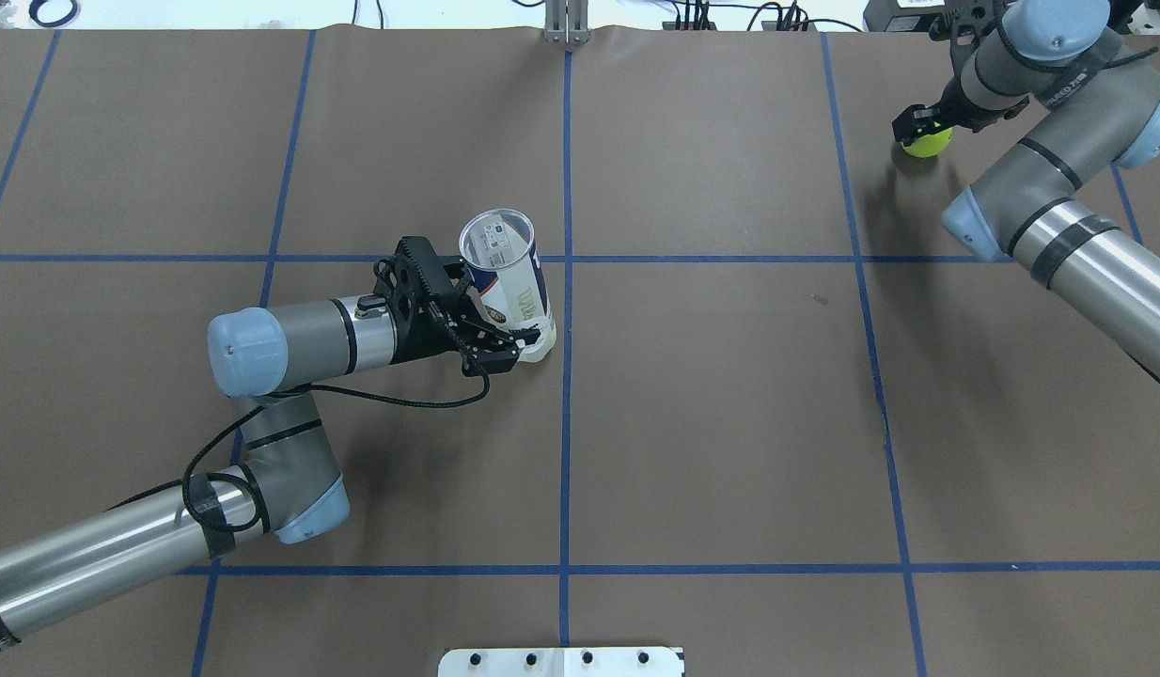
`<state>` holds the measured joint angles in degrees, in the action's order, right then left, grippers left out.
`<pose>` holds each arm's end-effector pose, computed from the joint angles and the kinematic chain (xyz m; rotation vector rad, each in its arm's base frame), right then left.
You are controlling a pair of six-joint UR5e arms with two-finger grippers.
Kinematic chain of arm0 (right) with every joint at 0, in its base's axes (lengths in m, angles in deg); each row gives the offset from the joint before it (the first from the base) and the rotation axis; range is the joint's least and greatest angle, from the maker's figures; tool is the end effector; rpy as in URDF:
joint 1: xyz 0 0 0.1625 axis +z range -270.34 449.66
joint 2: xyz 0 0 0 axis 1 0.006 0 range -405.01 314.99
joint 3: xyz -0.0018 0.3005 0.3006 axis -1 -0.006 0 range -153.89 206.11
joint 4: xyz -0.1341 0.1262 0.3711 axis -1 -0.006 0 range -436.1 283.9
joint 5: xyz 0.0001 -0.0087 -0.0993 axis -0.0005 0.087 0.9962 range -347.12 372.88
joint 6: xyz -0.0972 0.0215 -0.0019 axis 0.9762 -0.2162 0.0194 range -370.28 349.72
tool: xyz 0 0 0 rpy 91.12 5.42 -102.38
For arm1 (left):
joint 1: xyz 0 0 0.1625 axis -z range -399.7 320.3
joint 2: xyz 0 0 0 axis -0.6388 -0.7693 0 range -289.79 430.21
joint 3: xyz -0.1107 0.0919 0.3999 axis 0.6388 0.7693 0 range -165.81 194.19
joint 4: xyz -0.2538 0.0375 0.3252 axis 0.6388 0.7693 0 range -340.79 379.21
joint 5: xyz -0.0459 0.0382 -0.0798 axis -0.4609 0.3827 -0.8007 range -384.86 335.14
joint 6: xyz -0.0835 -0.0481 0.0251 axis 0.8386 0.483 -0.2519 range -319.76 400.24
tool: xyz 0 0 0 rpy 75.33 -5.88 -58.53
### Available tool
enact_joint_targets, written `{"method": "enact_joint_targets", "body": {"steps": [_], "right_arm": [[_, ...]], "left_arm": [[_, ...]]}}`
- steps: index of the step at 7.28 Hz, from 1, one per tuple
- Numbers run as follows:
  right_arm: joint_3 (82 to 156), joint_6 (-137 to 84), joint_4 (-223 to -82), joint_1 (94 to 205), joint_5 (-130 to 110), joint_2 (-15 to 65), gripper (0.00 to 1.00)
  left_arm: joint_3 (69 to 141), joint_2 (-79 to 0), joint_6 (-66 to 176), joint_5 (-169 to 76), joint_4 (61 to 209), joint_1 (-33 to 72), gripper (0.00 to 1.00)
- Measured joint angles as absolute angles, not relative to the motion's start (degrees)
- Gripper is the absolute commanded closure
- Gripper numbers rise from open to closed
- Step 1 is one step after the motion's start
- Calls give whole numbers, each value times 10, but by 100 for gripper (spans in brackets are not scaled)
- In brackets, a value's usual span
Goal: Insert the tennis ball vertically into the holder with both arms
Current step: 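Close the right gripper on the second ball and lift it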
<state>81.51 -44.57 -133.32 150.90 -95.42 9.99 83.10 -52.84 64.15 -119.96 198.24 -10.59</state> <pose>-0.2815 -0.7252 0.5324 0.3273 -0.5646 0.0006 0.5457 -0.4463 0.3208 1.2796 1.2573 0.5445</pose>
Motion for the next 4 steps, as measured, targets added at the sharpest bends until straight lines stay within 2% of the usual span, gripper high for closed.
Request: {"method": "enact_joint_targets", "body": {"steps": [4], "right_arm": [[792,-445,-1333,1503,-948,83,2]], "left_arm": [[831,-528,641,-1200,1982,-106,1]]}}
